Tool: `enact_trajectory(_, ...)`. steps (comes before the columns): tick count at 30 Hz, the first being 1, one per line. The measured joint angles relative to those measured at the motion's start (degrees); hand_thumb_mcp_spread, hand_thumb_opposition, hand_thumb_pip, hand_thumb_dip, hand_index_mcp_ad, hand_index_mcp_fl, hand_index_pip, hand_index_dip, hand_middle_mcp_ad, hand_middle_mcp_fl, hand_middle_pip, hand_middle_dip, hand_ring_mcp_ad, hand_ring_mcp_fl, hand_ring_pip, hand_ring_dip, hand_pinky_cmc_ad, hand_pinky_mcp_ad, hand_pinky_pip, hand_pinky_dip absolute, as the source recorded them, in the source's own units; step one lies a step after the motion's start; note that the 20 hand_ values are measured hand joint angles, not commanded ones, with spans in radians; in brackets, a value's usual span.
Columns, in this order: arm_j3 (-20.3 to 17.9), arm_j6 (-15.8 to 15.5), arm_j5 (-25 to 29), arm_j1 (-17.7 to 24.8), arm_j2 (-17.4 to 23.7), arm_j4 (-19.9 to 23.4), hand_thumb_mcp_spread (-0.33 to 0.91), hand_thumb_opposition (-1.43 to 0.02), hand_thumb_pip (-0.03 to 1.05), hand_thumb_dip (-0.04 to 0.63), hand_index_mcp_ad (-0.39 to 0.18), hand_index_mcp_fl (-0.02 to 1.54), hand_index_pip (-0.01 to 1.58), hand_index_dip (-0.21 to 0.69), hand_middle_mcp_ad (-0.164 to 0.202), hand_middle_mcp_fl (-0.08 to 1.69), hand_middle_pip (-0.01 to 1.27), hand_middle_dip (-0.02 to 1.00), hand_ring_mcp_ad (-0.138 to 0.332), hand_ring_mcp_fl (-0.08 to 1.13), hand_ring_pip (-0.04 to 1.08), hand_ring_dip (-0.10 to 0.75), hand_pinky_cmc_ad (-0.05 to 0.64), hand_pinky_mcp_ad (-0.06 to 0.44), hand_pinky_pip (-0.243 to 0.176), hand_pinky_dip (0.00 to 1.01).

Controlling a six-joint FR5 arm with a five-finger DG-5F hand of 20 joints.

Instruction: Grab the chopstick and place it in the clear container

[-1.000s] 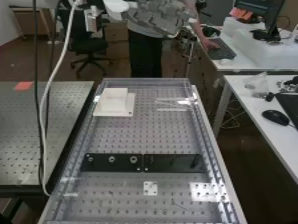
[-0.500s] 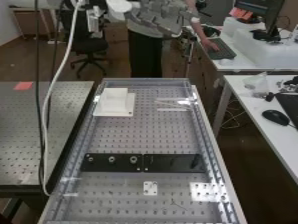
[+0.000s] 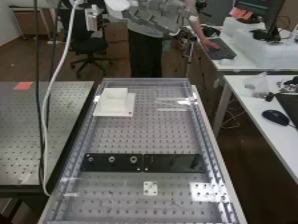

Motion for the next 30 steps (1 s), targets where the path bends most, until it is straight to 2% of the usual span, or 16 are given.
enact_trajectory(30, -1.2, 1.0, -0.7, -0.8, 0.5, 2.3, 0.19, -0.71, 0.43, 0.058, -0.188, 0.34, 0.03, 0.314, 0.045, 0.12, 0.12, 0.28, 0.120, 0.01, 0.09, 0.154, 0.527, 0.346, -0.145, 0.16)
